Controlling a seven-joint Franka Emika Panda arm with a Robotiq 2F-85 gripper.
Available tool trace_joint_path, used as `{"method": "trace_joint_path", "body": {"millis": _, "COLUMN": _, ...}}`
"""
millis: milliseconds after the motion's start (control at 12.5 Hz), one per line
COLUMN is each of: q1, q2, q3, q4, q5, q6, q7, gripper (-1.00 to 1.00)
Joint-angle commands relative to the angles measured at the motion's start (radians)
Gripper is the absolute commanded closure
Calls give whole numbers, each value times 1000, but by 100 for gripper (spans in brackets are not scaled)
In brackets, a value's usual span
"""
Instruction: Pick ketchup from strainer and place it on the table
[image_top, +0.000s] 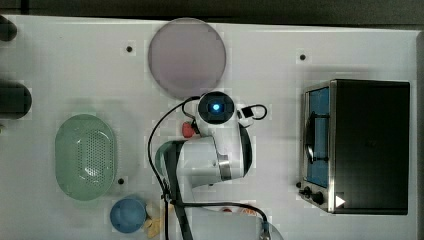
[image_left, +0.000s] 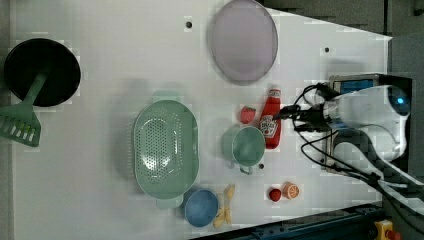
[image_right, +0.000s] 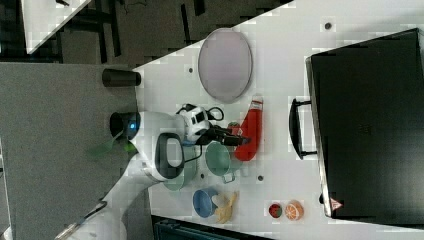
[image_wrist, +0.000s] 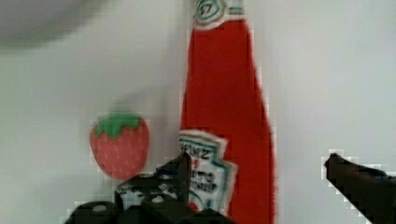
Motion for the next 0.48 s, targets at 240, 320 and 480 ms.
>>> {"method": "trace_joint_path", "body": {"millis": 240, "q1": -3, "q2": -225, "q3": 26, "q4": 259, "q5": 48, "q6": -238, "q7": -29, "gripper": -100}}
{"method": "trace_joint_path", "body": {"millis": 320, "q1": -2, "q2": -243, "q3": 35, "q4": 305, "q5": 98, "q6": -330, "q7": -19, "gripper": -100}}
{"method": "trace_joint_path", "body": {"millis": 480, "q1": -2, "q2": -265, "q3": 45, "q4": 398, "q5": 226, "q6": -499, "q7": 31, "gripper": -100}}
